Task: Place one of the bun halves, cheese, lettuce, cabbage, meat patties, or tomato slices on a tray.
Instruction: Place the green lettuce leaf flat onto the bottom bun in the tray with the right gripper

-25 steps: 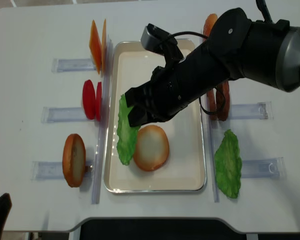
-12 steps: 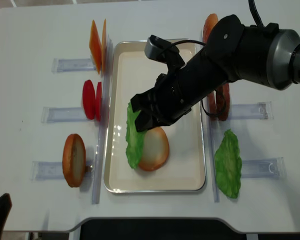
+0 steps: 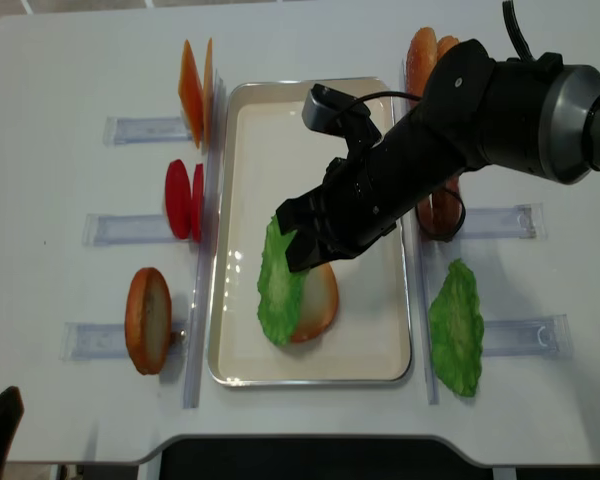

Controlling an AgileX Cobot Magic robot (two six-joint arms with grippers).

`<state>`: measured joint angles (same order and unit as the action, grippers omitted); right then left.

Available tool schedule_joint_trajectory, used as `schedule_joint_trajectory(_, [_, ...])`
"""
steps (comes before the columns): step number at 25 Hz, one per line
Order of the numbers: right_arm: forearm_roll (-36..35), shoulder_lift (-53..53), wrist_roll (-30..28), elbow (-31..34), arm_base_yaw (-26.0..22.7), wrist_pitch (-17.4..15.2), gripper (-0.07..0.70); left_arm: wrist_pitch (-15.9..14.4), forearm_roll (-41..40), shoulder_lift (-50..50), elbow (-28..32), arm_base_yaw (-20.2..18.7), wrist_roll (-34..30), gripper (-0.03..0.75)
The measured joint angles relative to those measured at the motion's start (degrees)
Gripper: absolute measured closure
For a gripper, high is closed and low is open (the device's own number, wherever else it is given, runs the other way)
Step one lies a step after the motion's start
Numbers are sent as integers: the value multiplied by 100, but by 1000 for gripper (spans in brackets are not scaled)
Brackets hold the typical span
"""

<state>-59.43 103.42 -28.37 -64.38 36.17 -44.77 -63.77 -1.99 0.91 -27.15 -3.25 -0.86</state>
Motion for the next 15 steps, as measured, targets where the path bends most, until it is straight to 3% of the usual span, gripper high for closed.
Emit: schedule_joint_trajectory(15, [774,0,506,0,-17,177,595,0,0,0,0,0,0,24])
